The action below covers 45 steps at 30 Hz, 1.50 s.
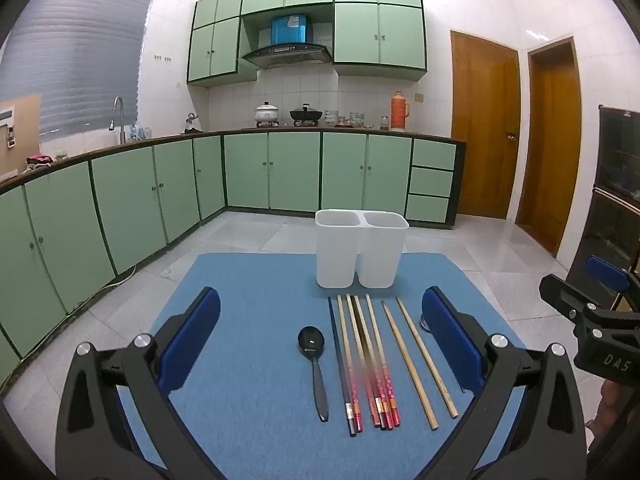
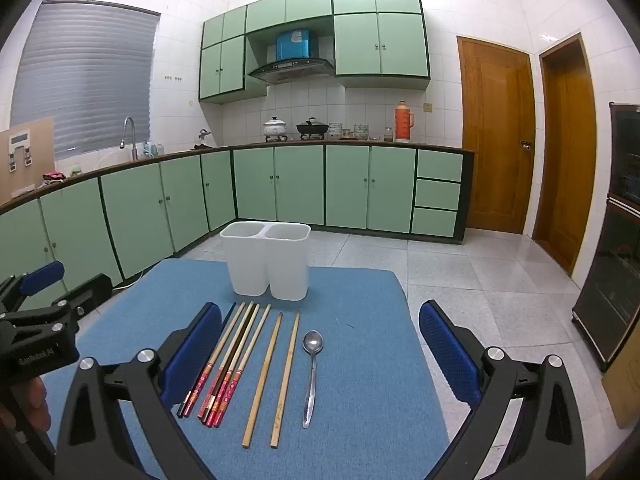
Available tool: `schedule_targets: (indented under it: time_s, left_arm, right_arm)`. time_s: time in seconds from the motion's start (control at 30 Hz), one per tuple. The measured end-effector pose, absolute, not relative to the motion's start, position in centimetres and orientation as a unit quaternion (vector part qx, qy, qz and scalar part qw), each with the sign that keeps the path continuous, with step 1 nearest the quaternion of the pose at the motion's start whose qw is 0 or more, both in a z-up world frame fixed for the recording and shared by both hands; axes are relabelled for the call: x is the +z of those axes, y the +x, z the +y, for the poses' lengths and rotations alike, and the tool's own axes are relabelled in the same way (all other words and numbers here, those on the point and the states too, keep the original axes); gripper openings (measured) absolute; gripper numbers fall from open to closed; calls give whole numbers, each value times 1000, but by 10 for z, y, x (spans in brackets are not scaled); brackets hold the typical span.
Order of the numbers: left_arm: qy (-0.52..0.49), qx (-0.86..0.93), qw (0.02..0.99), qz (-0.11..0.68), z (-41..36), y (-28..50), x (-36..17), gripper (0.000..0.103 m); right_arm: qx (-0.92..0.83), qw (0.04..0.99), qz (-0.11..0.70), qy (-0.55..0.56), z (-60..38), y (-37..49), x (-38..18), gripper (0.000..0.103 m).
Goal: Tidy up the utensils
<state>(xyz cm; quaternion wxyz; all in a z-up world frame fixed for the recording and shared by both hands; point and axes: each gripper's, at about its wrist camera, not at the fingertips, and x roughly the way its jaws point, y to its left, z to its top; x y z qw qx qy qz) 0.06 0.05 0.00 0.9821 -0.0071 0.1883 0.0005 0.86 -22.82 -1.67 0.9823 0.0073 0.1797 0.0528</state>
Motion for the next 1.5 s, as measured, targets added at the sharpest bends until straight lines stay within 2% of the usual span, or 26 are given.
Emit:
schedule_targets:
  time_s: [1.5]
  left_arm:
    - [-3, 3, 984, 180, 3, -2, 3, 98]
  right_arm:
    - [53, 983, 178, 9, -229, 7, -15, 97]
